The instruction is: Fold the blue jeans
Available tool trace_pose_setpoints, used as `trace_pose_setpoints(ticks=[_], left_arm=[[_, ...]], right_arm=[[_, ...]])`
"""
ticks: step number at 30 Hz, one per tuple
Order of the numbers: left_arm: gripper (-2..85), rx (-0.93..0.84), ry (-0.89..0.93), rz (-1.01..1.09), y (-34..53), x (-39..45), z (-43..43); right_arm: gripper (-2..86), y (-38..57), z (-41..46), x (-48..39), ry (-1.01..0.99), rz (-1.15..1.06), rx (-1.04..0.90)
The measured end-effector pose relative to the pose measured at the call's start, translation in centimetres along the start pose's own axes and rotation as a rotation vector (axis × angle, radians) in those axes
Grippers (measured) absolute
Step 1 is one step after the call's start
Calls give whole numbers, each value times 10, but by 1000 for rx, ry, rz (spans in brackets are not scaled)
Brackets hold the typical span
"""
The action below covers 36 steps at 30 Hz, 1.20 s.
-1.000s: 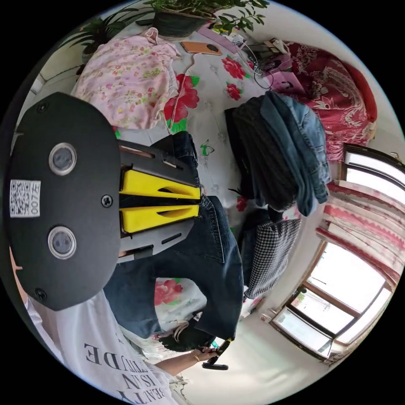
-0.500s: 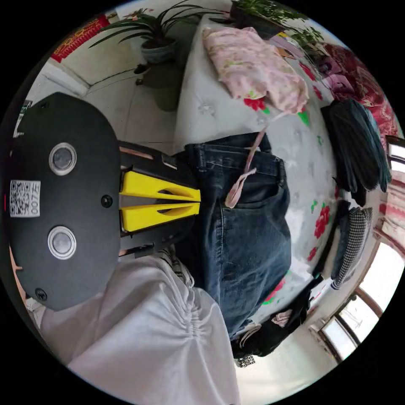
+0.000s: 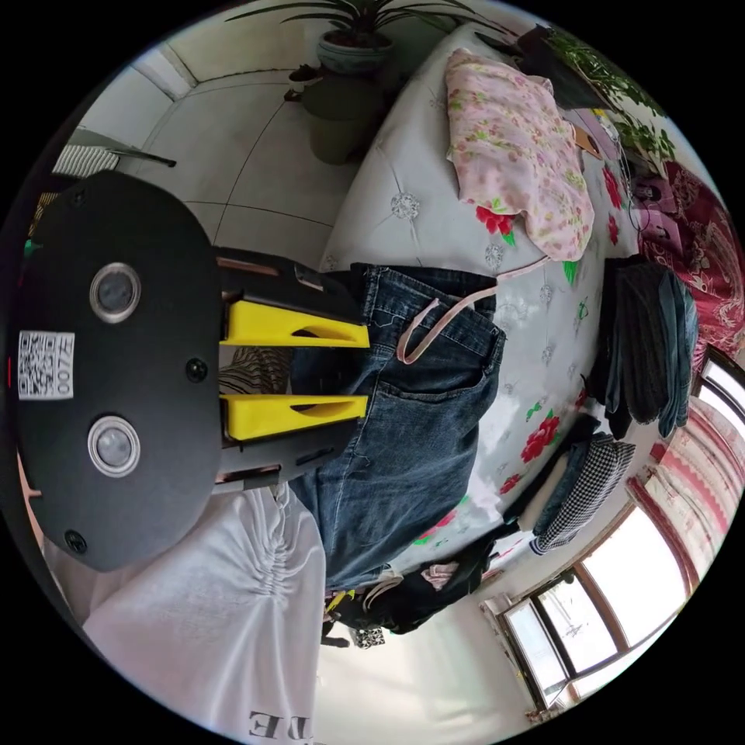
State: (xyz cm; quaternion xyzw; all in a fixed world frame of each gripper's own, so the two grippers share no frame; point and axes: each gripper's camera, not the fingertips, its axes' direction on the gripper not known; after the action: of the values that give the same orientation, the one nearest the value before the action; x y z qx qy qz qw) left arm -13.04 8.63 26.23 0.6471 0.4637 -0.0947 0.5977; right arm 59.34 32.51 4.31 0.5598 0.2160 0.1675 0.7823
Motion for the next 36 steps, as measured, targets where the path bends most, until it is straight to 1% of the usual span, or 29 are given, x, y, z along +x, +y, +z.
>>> trace_pose_setpoints(ticks=[2, 4, 6, 8, 10, 12, 14, 15, 16, 17, 18, 22, 24, 26, 27, 29, 30, 32, 33, 34, 35, 36], left_arm=[[97, -9, -6, -20, -4, 0, -3], [98, -19, -8, -32, -6, 0, -7], [99, -22, -7, -52, -7, 0, -16], [99, -15, -5, -56, -5, -1, -25], [99, -8, -8, -59, -3, -2, -33], [98, -5, 8, -77, 2, -8, -41], [99, -4, 24, -97, 5, -14, -44], [101, -7, 37, -110, 7, -19, -45], [102, -11, 43, -118, 7, -21, -46], [105, -13, 52, -133, 8, -26, -49], [108, -5, 57, -143, 9, -29, -53], [112, 45, 73, -190, 11, -43, -71], [115, 88, 110, -243, 10, -58, -81], [115, 108, 119, -291, 7, -70, -87], [114, 123, 126, -314, 6, -77, -90], [110, 122, 139, -340, 3, -85, -89], [107, 112, 148, -349, -1, -89, -86], [95, 80, 146, -357, -9, -93, -79], [79, 51, 117, -365, -14, -94, -75], [69, 36, 97, -370, -16, -94, -74], [41, 8, 73, -370, -21, -94, -71], [5, -4, 90, -343, -26, -92, -71]], right_arm=[[66, -23, 27, 24, -62, 46, -122], [47, -31, 17, 34, -101, 48, -127], [31, -33, -26, 43, -175, 13, -28], [18, -18, -117, 67, -238, 7, 195], [14, 9, -180, 98, -291, 32, 344], [14, 36, -211, 136, -335, 112, 424], [20, 75, -206, 191, -282, 302, 464], [22, 83, -197, 205, -275, 357, 445], [27, 100, -175, 230, -258, 496, 377], [30, 118, -157, 240, -267, 560, 338], [32, 127, -152, 239, -271, 572, 337], [39, 156, -119, 173, -222, 512, 276], [42, 159, -102, 133, -254, 458, 242], [45, 154, -81, 63, -321, 327, 191], [46, 152, -77, 41, -332, 281, 179], [49, 142, -54, -61, -385, 54, 105], [50, 140, -48, -90, -399, -12, 79], [54, 146, -13, -216, -439, -288, -46], [56, 151, -2, -247, -445, -355, -85], [59, 165, 21, -308, -457, -478, -164], [63, 184, 45, -364, -469, -591, -252], [65, 195, 58, -391, -472, -641, -295]])
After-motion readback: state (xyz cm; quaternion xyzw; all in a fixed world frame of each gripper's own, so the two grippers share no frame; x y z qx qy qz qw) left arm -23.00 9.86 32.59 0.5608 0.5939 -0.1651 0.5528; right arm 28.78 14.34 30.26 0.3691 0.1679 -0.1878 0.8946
